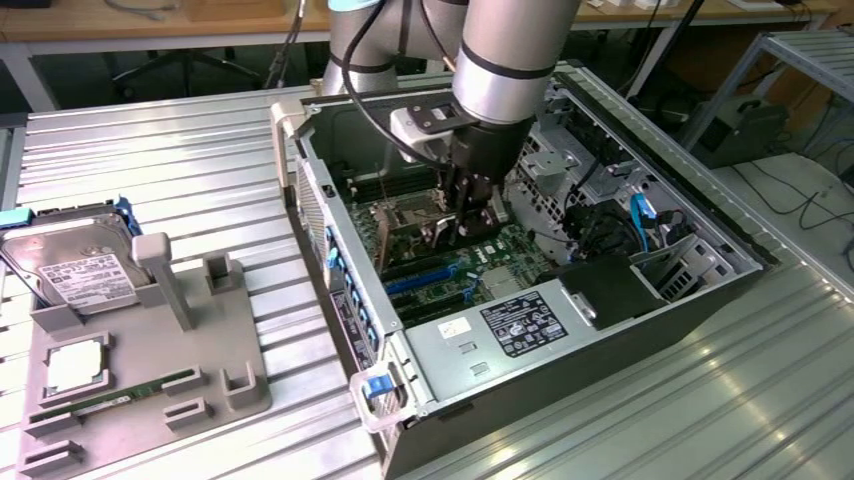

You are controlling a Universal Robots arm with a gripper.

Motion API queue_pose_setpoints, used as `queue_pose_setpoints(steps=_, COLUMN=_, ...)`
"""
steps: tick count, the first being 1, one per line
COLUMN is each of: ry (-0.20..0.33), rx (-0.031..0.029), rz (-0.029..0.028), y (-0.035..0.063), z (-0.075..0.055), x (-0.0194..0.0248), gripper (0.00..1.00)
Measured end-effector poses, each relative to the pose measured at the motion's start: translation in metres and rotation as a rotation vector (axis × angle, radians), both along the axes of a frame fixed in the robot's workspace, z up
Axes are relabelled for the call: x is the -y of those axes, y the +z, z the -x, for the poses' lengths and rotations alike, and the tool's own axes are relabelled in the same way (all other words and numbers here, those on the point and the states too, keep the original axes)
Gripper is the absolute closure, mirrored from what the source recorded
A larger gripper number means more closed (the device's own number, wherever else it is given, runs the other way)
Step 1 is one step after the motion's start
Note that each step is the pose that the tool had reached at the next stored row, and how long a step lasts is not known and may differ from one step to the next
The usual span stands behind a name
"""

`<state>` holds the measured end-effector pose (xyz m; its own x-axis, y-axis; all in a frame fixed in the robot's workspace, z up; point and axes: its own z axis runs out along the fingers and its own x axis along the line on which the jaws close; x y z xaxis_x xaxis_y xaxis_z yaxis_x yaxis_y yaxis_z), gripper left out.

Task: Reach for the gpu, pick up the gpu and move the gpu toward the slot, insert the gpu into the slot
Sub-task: 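Insert the gpu into the slot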

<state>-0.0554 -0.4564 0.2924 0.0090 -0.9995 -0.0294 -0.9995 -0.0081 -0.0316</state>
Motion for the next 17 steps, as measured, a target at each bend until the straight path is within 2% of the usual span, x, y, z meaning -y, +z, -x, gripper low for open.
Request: queue_pose_setpoints(steps=17, ry=0.0, rx=-0.0001, rz=0.0002, y=-0.0258, z=0.011, x=0.0005, gripper=0.73)
